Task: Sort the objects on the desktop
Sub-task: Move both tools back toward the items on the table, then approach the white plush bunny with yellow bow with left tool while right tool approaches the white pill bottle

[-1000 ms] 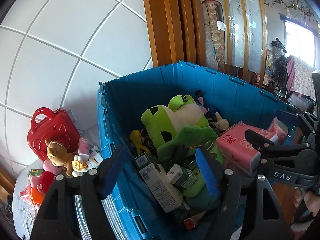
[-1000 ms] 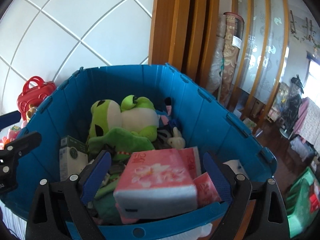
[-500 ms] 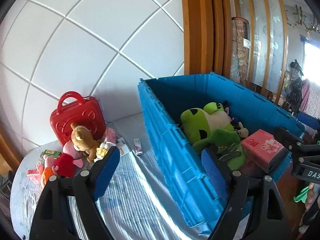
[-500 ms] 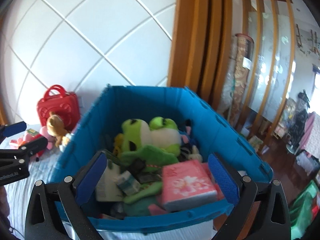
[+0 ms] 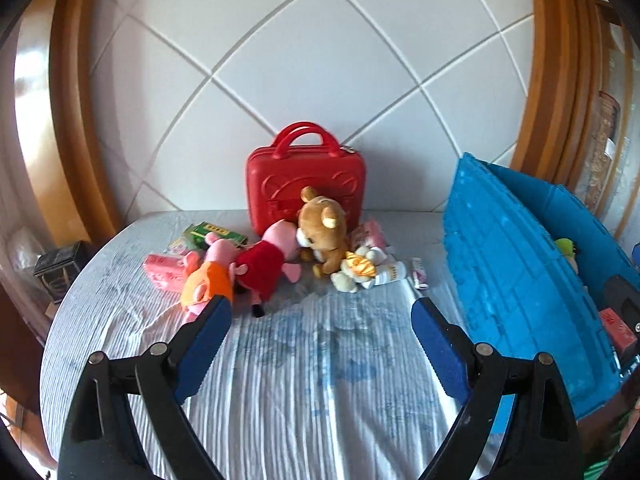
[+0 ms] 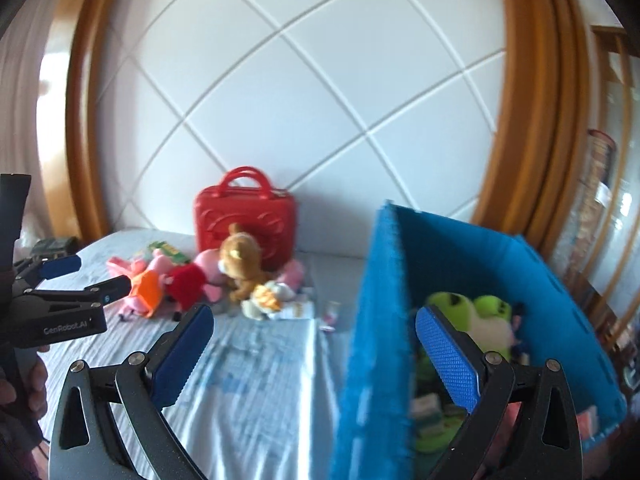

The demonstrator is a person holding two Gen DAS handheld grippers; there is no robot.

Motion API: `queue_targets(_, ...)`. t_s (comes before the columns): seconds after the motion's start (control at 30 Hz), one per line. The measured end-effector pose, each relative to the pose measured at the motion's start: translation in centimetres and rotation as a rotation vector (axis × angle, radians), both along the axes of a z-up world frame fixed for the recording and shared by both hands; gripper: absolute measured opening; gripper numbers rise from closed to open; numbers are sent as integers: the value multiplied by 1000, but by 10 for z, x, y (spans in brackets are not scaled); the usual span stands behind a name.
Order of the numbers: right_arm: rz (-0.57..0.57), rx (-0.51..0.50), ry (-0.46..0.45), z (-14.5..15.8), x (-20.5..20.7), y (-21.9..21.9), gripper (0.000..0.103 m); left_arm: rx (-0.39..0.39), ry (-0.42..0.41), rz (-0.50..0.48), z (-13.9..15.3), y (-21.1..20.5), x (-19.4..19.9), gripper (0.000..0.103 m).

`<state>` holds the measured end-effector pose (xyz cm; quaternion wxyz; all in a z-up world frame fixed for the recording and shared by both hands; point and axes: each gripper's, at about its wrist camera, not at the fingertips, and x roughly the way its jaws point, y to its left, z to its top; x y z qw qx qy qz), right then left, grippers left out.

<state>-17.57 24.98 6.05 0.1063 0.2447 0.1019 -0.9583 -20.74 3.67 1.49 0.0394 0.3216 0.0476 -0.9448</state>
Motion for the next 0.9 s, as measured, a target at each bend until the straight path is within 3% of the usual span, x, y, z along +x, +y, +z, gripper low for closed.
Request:
queue_targets(0.17, 53, 7, -82, -24, -34, -45, 103, 14, -53, 93, -21, -52, -6, 92)
queue_targets(0.33, 38, 12, -191, -61, -76, -64, 103, 23, -88, 109, -43, -75, -25, 92)
queue_targets(0.63, -6, 18, -327, -125, -148, -68, 103, 14, -191, 20, -103, -55, -111, 92)
queue_targets(0.8, -41, 10, -417, -175, -195, -65, 103, 3, -272, -66, -152, -36, -171, 92)
queue_targets(0.9, -78, -10, -445, -203, -220, -58, 103, -20, -315, -116, -182, -22, -206, 84)
